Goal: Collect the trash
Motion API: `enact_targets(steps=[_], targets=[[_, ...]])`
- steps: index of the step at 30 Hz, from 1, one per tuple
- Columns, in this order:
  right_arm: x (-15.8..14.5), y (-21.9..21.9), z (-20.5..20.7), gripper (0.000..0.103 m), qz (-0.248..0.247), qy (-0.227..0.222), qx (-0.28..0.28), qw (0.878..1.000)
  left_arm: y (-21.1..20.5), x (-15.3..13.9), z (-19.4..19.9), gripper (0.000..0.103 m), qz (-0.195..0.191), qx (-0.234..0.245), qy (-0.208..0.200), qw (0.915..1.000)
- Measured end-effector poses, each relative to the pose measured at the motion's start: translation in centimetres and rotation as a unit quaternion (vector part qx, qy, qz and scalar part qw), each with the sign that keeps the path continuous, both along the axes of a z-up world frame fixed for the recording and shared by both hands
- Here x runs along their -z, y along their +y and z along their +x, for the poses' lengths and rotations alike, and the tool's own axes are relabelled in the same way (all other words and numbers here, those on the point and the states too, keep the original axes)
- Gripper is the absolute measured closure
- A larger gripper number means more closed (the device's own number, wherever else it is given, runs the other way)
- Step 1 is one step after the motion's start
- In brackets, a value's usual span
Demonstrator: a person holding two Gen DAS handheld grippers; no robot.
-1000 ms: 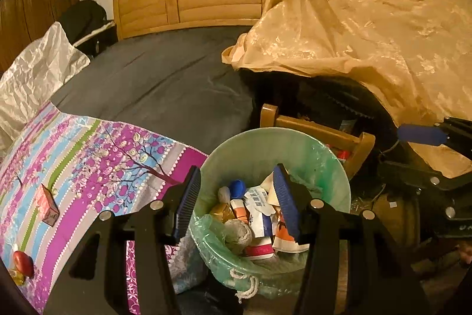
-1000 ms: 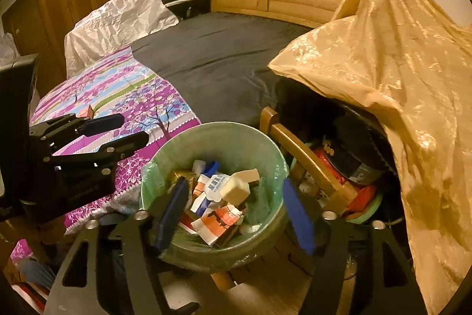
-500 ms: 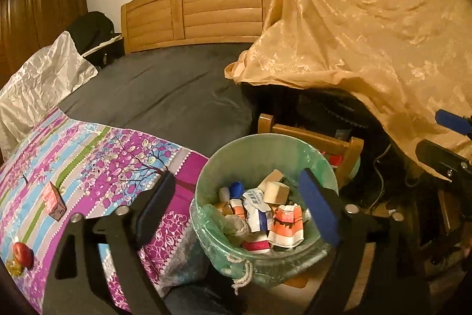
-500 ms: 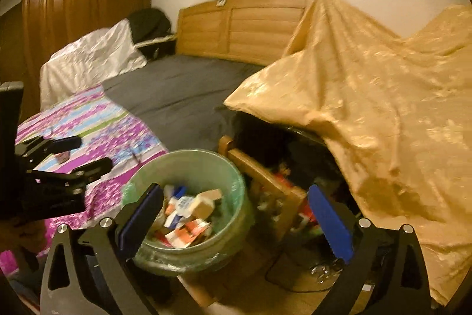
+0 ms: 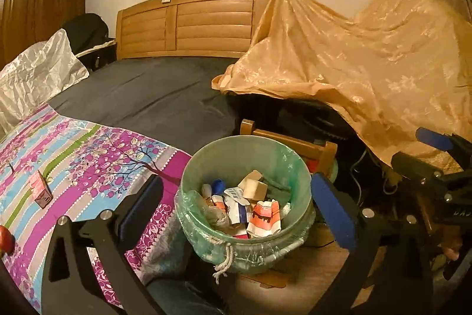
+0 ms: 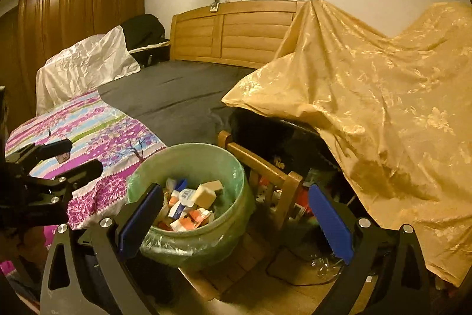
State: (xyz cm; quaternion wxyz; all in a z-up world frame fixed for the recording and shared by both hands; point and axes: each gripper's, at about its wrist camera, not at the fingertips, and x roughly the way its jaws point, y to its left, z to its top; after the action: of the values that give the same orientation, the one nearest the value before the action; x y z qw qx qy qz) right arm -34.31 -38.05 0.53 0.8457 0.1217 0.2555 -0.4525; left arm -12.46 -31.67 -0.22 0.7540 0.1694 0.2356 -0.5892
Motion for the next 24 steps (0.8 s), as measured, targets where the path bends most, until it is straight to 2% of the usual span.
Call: enact_targets(steps=[7,14,24], targets=[[0.8,1.0,0.3,0.005,0.001,0.007,0.003,1.0,1.3,-0.1,-0.1,0.006,-0.006,-0.015,-0.019,0.9997],[1.4,2.3,1.1,0.005,-0.018,0.024,-0.014,0.999,2.0,0.3,0.6,0.006,-0.002,-0.03,-0.012,0.9995],[1.8,1.9,1.3,0.005,-0.008,0.023,-0.012,1.0,2.6,0.5,0.7,0.006,-0.009,-0.039,-0.015,0.9991]])
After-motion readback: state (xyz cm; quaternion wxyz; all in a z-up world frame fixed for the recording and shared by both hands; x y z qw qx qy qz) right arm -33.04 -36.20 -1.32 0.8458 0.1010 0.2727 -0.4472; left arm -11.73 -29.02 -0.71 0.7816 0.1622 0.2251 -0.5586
